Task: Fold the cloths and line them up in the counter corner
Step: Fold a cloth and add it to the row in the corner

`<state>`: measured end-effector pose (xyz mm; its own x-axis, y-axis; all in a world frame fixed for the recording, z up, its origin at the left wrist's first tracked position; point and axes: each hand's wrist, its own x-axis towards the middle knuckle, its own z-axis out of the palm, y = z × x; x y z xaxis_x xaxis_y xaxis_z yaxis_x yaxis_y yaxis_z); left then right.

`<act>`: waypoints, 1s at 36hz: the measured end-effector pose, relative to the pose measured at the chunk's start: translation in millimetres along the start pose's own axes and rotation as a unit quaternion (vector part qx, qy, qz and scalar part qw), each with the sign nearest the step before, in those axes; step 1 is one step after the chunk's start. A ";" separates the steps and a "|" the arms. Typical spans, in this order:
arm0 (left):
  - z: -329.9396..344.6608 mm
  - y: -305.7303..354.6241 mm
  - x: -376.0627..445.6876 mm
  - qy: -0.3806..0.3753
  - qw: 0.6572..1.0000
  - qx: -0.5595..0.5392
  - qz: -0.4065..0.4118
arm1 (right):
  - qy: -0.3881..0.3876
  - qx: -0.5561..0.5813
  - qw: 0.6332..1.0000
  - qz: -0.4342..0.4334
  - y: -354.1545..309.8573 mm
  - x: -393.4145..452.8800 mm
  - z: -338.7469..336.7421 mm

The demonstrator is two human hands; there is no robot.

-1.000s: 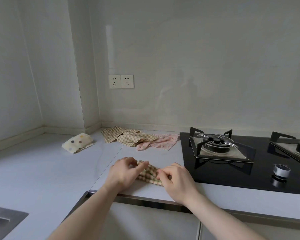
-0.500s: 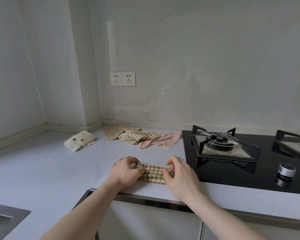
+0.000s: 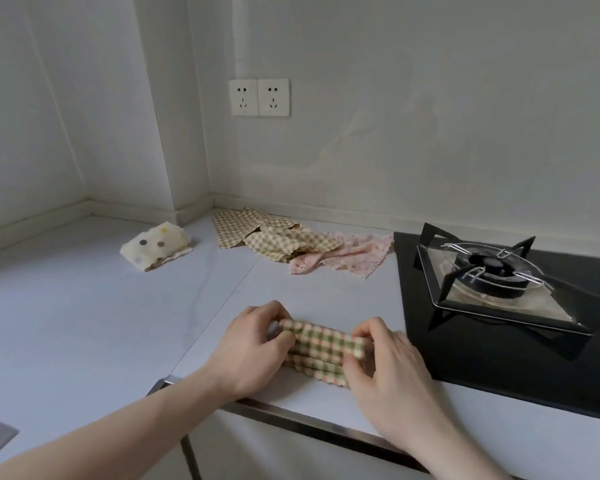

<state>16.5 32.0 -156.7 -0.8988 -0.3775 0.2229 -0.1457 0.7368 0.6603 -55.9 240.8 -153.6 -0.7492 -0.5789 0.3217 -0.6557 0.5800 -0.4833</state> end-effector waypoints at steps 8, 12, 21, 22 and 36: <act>3.5 -11.0 2.1 0.011 0.997 -0.046 -0.063 | 0.000 0.063 0.997 0.051 7.9 9.6 16.8; -0.9 3.5 2.0 -0.013 0.993 -0.041 -0.114 | 0.008 0.072 0.991 0.110 3.0 11.5 16.9; -68.8 116.5 -20.9 -0.074 0.957 -0.159 -0.230 | -0.125 0.212 0.925 0.289 -61.5 6.8 -105.3; -83.1 133.2 -21.7 -0.081 0.957 -0.172 -0.218 | -0.125 0.224 0.920 0.297 -67.0 7.0 -126.4; -159.3 310.2 -6.1 -0.213 0.934 -0.281 -0.064 | -0.039 0.331 0.869 0.366 -106.9 -50.3 -331.8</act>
<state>42.6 173.5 161.0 -0.9892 -0.0962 -0.1105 -0.1312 0.2458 0.9604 20.9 398.0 152.0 -0.9175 -0.2451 -0.3132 0.2114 0.3664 -0.9061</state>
